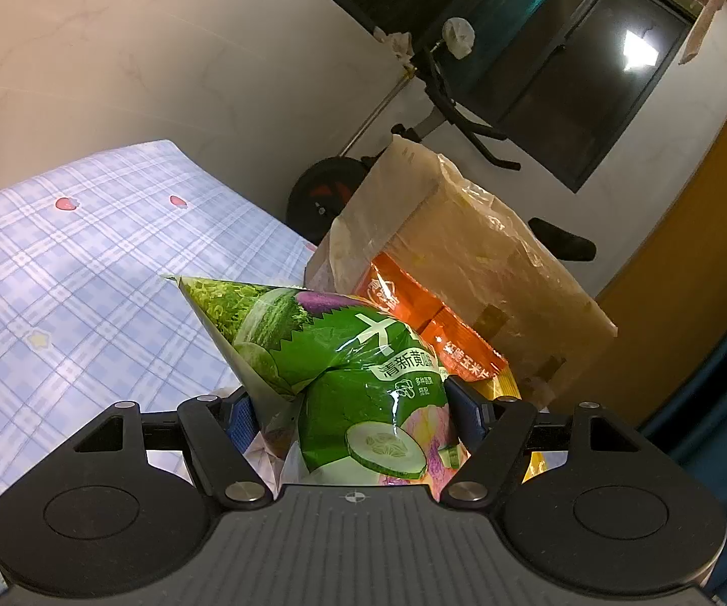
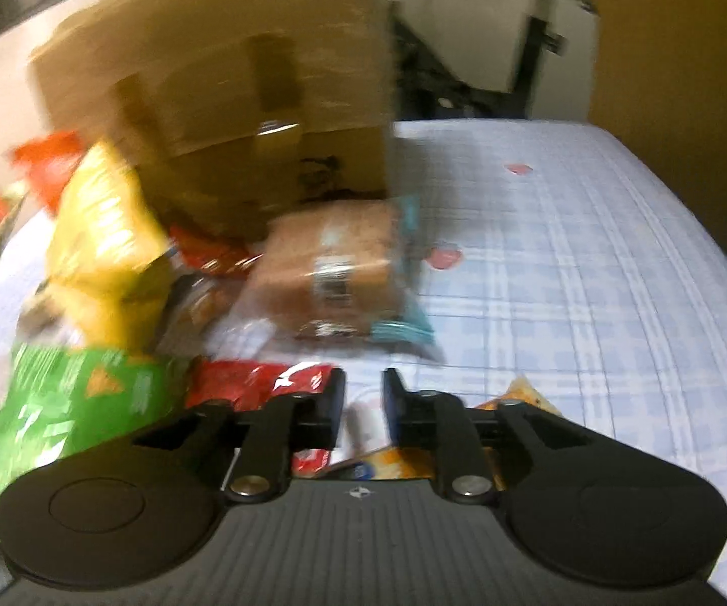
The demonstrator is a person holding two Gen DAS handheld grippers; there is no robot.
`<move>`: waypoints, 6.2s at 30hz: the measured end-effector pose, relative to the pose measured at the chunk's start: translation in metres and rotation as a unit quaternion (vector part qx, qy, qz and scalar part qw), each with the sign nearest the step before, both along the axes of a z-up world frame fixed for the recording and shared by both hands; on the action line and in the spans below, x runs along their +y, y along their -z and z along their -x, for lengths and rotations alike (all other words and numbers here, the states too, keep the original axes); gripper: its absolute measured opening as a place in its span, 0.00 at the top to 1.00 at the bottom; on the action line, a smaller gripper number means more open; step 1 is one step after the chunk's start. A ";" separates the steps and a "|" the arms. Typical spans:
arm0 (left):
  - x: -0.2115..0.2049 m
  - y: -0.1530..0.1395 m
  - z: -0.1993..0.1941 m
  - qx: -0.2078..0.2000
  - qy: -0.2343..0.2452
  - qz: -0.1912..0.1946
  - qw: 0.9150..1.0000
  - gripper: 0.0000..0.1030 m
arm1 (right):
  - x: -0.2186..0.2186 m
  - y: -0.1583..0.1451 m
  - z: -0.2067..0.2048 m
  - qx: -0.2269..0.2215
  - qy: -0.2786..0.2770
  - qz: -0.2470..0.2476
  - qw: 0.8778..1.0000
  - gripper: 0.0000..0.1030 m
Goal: Organize snacks
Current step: 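Grasp the red packet with the right tool while the left tool holds the green bag, then lift both held packets and carry them over the open box, then open both tools to drop the packets into the box, then grasp the green corn chip bag with the left tool while the right tool approaches the wafer bar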
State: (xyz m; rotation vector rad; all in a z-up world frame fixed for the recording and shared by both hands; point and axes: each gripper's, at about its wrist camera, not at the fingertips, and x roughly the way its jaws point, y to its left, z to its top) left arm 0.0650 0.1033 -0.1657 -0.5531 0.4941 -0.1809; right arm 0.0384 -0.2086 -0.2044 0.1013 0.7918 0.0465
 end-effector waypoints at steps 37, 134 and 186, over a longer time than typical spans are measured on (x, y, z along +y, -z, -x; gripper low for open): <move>0.001 -0.001 0.000 -0.004 -0.003 -0.001 1.000 0.27 | 0.037 0.005 -0.031 -0.003 -0.159 0.001 0.987 0.68; -0.042 -0.176 -0.171 -0.044 0.021 -0.213 0.976 0.11 | -0.039 -0.175 -0.134 -0.133 0.023 -0.080 0.988 0.10; -0.073 -0.023 -0.004 0.049 0.183 -0.195 0.962 0.07 | -0.024 -0.053 0.027 -0.045 0.037 -0.089 0.994 0.02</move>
